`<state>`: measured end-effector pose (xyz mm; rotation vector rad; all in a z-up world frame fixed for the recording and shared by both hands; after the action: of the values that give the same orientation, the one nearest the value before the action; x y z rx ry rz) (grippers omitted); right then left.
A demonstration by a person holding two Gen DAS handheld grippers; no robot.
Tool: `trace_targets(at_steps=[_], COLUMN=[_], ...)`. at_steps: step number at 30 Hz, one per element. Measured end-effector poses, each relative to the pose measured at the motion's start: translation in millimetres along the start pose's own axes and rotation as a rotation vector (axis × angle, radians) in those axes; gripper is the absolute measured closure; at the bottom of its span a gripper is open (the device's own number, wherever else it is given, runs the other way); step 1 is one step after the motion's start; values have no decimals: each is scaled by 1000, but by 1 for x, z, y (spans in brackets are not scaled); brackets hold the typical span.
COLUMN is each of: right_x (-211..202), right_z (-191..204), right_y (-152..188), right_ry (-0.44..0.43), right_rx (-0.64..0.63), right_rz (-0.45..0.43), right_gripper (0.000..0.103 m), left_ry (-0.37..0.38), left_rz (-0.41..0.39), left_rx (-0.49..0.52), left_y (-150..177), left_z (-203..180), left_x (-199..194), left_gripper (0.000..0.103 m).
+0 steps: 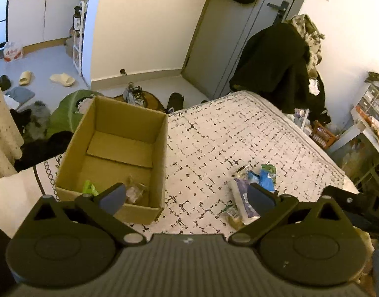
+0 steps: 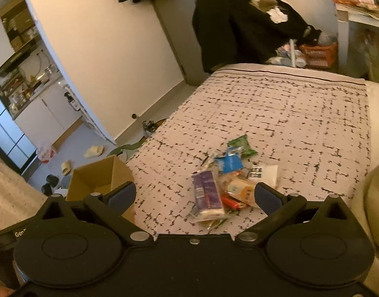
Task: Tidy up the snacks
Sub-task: 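Move both tools back toward the snack pile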
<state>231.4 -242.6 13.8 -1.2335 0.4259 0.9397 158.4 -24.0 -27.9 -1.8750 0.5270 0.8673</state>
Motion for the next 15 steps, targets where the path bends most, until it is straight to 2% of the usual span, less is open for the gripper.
trace_targets(at_steps=[9,15], right_x=[2,13], right_z=[-21,-24], right_y=[-4,-3], right_ry=[38,83], right_rx=[62,59], right_rz=[-3,19], right_gripper=[0,0], left_ry=[44,70], left_rz=[44,83], left_rx=[25,16], left_y=[4,11], left_z=[-20,-24], left_x=[20,39], left_gripper=[0,1])
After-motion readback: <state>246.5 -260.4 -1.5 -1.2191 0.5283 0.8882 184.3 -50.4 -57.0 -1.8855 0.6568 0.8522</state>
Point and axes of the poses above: each gripper's, at about its wrist camera, not at the fingertips, and x roughly the way its jaws point, z to its left, y to its underside, the point moved 2 cm from there along x, roughly the way its jaws point, and after that the axes turned 7 degrees about z, right-handed, at the moved point
